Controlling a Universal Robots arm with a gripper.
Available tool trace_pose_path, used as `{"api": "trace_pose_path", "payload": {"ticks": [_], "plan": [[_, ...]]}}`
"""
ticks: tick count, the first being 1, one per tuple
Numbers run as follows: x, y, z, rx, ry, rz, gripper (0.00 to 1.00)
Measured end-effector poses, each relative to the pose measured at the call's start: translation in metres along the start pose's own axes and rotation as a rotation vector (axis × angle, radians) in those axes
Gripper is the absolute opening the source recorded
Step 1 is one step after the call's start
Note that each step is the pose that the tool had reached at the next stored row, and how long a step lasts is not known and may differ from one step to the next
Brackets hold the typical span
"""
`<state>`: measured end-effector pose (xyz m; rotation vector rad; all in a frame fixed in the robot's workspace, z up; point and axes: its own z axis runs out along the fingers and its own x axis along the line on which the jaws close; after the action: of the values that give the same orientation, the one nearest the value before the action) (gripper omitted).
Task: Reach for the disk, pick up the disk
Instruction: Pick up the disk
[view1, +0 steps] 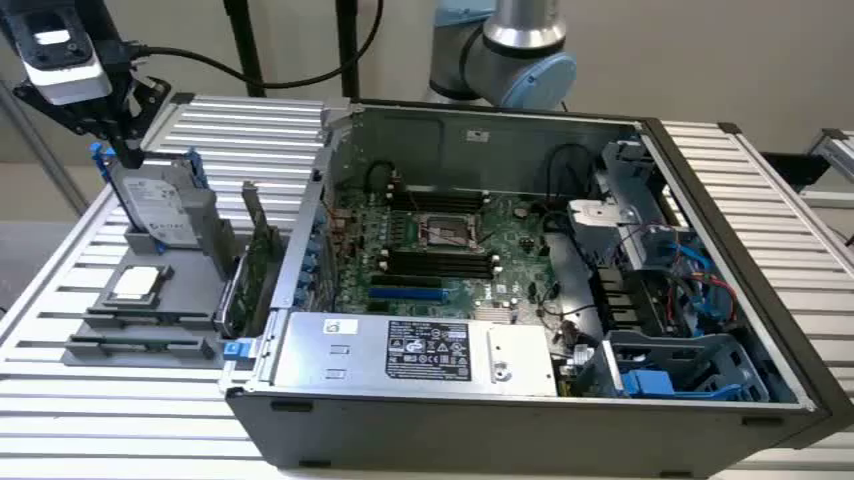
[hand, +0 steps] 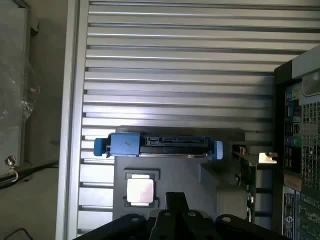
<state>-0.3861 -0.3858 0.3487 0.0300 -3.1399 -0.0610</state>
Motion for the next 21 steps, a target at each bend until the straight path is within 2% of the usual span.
{"api": "trace_pose_path", "payload": {"ticks": [15, 21], "plan": [[0.002, 0.0010, 0.0000, 0.0001, 0.0000, 0.000, 0.11], [0.017, 0.0204, 0.0008, 0.0008, -0.0001, 0.000, 0.11]]}}
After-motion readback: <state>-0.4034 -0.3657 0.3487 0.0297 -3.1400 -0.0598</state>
